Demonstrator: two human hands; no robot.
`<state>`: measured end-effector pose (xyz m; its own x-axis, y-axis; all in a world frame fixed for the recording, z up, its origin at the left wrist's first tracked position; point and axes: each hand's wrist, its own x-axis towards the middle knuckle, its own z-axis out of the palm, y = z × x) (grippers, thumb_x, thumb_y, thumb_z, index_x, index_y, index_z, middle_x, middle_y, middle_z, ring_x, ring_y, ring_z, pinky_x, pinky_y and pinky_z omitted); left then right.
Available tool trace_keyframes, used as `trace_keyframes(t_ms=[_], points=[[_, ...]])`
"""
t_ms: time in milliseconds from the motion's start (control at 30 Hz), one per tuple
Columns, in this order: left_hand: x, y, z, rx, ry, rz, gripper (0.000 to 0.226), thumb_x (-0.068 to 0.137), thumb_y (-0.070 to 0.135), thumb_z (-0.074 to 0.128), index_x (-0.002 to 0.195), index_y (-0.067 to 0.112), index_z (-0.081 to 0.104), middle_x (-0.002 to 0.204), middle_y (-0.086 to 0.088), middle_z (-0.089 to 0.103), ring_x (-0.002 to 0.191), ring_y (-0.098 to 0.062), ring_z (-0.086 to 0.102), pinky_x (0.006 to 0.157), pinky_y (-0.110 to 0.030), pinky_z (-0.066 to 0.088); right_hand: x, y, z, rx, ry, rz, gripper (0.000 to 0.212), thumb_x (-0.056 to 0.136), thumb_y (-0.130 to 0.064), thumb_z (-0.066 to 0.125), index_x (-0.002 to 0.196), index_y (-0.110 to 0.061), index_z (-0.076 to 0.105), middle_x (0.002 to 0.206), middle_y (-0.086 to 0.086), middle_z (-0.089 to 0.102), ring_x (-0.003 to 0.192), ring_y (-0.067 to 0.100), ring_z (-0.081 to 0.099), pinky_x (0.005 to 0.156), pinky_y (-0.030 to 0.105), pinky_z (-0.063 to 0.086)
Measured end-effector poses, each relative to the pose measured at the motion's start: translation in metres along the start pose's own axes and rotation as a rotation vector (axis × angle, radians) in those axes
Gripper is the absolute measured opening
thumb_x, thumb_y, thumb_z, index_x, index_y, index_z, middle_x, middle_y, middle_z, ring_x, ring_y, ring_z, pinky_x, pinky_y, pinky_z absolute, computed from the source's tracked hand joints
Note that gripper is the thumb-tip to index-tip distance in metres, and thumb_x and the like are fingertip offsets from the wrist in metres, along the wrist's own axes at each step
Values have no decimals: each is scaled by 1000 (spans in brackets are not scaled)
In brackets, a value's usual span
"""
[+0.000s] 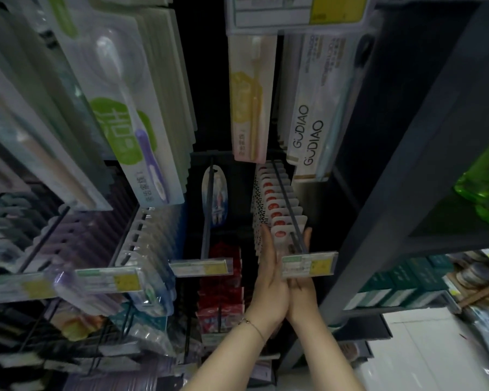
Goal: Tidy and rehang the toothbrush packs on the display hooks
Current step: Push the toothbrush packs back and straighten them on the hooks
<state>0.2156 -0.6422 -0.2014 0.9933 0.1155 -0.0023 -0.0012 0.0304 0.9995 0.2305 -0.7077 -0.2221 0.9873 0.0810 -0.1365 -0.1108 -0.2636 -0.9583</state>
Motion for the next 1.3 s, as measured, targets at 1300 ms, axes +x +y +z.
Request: trace_keyframes(t_ms=[1300], points=[[-119, -21, -206, 1144, 272, -58, 36, 96, 31, 51, 130, 16, 51, 128, -4, 56, 119, -26, 51, 94, -42, 43, -88, -22, 119, -762, -95, -463, 37, 91, -27, 55, 127, -17, 58, 120, 4, 62, 111, 25, 56, 93, 40, 47]])
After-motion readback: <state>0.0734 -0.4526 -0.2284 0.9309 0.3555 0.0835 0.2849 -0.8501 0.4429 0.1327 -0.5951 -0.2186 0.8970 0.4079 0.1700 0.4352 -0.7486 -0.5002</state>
